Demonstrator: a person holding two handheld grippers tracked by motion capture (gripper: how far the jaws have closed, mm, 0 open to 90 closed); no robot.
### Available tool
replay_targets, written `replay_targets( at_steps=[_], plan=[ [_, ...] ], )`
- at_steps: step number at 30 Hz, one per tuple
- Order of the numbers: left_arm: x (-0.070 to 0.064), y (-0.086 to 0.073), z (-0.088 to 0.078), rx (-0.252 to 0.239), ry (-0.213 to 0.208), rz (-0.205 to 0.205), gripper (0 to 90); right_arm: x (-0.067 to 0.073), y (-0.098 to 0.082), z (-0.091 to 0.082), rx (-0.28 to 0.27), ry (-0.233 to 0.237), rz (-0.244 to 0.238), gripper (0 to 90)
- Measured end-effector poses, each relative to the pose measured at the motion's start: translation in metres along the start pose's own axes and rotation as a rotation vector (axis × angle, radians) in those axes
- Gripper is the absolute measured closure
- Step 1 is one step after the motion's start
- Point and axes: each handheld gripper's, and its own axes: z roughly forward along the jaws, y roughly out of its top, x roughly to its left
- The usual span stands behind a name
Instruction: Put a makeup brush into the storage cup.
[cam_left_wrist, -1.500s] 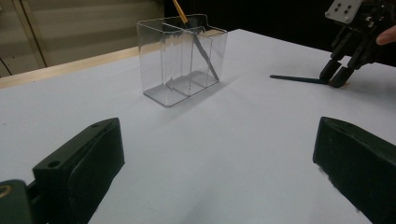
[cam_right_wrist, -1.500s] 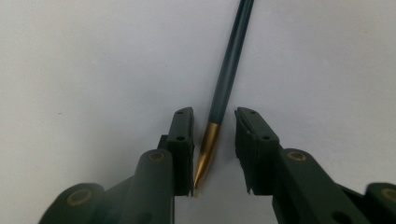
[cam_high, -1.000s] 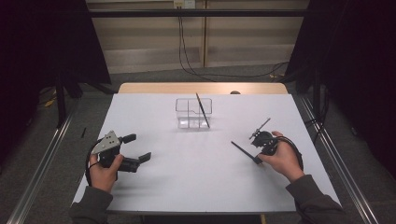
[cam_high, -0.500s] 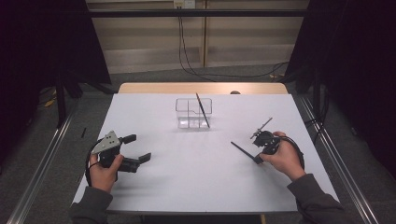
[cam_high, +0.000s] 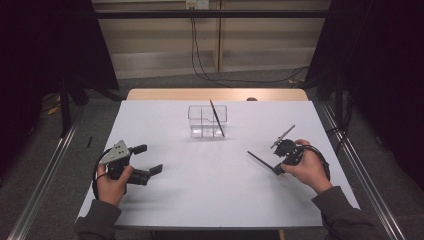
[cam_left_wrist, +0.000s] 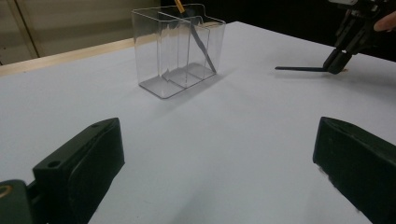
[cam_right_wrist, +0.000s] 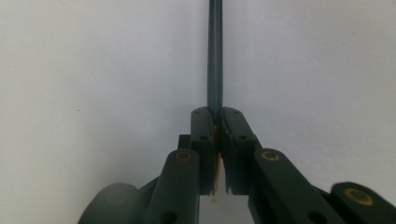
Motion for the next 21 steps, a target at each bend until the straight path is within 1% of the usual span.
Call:
replay_targets(
  at_steps=[1,2,3,4,5,6,7,9,10,11,12,13,14,15,16,17,18,19,20,21],
  plan=[
    [0.0,0.0,0.0,-0.002,-0.001,0.0,1.7,0.0,0.0,-0.002,0.0,-0.002,-0.003,84.2],
    [0.0,0.0,0.001,-0.005,-0.014,-0.001,1.7,0.0,0.0,-0.002,-0.007,-0.007,-0.016,84.2],
    [0.0,0.0,0.002,-0.01,-0.022,-0.009,1.7,0.001,0.0,-0.004,-0.003,-0.007,-0.023,84.2],
    [0.001,0.0,0.002,-0.006,-0.022,-0.005,1.7,0.001,0.0,-0.005,-0.015,-0.01,-0.03,84.2],
    [0.001,-0.001,0.002,-0.005,-0.022,-0.002,1.7,0.002,0.001,-0.006,-0.011,-0.009,-0.034,84.2],
    [0.001,-0.001,0.002,-0.005,-0.025,-0.004,1.7,0.002,0.001,-0.007,-0.02,-0.006,-0.05,84.2],
    [0.001,0.0,0.003,-0.005,-0.027,-0.011,1.7,0.004,0.001,-0.008,-0.022,-0.002,-0.039,84.2],
    [0.0,0.001,0.003,0.005,-0.007,-0.005,1.7,0.006,0.002,-0.009,-0.022,-0.004,-0.062,84.1],
    [0.0,0.001,0.004,0.004,-0.013,-0.015,1.7,0.007,0.003,-0.01,-0.018,-0.006,-0.057,84.2],
    [0.0,0.001,0.005,0.004,-0.012,-0.009,1.7,0.008,0.004,-0.01,-0.015,-0.004,-0.068,84.2],
    [0.0,0.001,0.006,0.005,-0.029,-0.014,1.7,0.008,0.004,-0.01,-0.016,-0.002,-0.076,84.1],
    [-0.001,0.002,0.007,0.007,-0.021,-0.016,1.6,0.009,0.004,-0.01,-0.015,0.003,-0.076,84.1],
    [-0.001,0.003,0.008,0.009,-0.032,-0.012,1.6,0.01,0.005,-0.01,-0.015,0.009,-0.077,84.2],
    [-0.001,0.004,0.01,0.011,-0.03,-0.012,1.6,0.011,0.005,-0.01,-0.018,0.011,-0.085,84.1],
    [-0.001,0.005,0.01,0.013,-0.044,-0.004,1.6,0.011,0.005,-0.01,-0.016,0.015,-0.099,84.1],
    [-0.001,0.006,0.011,0.009,-0.057,-0.005,1.6,0.012,0.006,-0.01,-0.019,0.016,-0.107,84.1],
    [-0.002,0.007,0.013,0.01,-0.054,-0.013,1.6,0.014,0.007,-0.01,-0.017,0.02,-0.112,84.1],
    [-0.001,0.008,0.013,0.012,-0.065,-0.006,1.6,0.015,0.007,-0.011,-0.013,0.021,-0.111,84.1],
    [-0.002,0.009,0.014,0.013,-0.056,-0.013,1.6,0.016,0.007,-0.011,-0.015,0.023,-0.115,84.1],
    [-0.002,0.01,0.017,0.01,-0.071,-0.016,1.6,0.016,0.007,-0.011,-0.02,0.024,-0.123,84.1]
  ],
)
